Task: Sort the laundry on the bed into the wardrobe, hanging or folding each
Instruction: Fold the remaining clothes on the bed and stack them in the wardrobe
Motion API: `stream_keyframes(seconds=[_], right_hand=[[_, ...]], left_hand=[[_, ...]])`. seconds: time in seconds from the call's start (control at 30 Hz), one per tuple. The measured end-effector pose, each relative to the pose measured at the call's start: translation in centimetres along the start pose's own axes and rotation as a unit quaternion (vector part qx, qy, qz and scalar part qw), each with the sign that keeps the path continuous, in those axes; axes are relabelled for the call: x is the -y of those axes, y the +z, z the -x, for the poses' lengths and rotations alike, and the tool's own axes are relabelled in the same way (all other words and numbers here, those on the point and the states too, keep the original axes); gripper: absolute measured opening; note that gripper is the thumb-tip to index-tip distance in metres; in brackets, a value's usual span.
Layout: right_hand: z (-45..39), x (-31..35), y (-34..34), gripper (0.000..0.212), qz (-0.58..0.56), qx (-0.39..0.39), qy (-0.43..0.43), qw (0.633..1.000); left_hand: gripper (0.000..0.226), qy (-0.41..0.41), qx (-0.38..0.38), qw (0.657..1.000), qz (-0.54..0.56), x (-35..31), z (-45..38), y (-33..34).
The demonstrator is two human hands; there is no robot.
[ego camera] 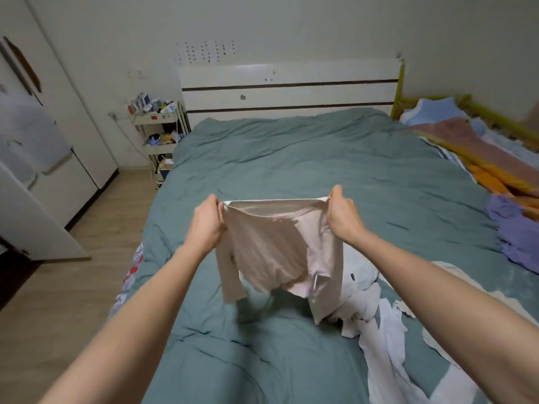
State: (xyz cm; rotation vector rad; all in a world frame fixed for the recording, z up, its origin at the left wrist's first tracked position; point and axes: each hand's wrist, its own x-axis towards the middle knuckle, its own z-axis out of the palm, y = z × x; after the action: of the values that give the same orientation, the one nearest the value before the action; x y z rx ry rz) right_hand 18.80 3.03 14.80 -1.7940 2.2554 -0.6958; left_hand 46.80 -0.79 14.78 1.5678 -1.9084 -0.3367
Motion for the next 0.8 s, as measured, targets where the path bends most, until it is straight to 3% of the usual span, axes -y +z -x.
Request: stream_keyframes(seconds=[0.07, 0.17, 0.23, 0.3, 0.37, 0.4, 0.5, 0.67, 0.8], right_hand=[[-0.3, 0.9, -0.5, 0.015, 0.002, 0.002, -0.018, 1.0], [-1.1, 0.7, -1.6, 0.004, 0.036, 0.066, -0.084, 0.994], [-1.3, -0.1, -2.9, 0.01, 0.026, 0.237, -0.104, 0.966], [-1.3, -0.6, -4.1, 0.014, -0.064, 0.44, -0.037, 0.895], [-1.5, -0.7, -4.4, 0.017, -0.116, 0.545, 0.007, 0.831], [-1.9, -0.6, -4.2, 0.019, -0.107, 0.565, 0.004, 0.818], [-3.0, -0.2, -2.2, 0.022, -0.053, 0.57, -0.003, 0.82], [-4.7, -1.9, 6.1, 0.023, -0.031, 0.421, 0.021, 0.906], [-5.2, -2.4, 14.2, 0.017, 0.071, 0.344, -0.006, 0.936]], left_hand=[[0.026, -0.014, -0.051, 0.989, 0.135, -1.4, 1.1, -0.9], [0.023, 0.036, 0.023, 0.996, 0.076, -1.0, 2.9, -2.5], [0.024, 0.03, 0.111, 0.993, 0.01, 0.2, 2.9, -3.8], [0.026, -0.041, 0.258, 0.964, 0.053, 1.2, 2.5, -4.9], [0.029, -0.116, 0.406, 0.903, 0.078, 0.8, 2.6, -5.6], [0.032, -0.137, 0.438, 0.884, 0.084, 0.7, 2.4, -5.5], [0.03, -0.189, 0.403, 0.893, 0.064, 1.4, 1.5, -3.5], [0.024, -0.243, 0.332, 0.909, 0.06, 6.5, 0.5, 2.8], [0.023, -0.234, 0.326, 0.916, 0.008, 11.1, -0.2, 8.5]])
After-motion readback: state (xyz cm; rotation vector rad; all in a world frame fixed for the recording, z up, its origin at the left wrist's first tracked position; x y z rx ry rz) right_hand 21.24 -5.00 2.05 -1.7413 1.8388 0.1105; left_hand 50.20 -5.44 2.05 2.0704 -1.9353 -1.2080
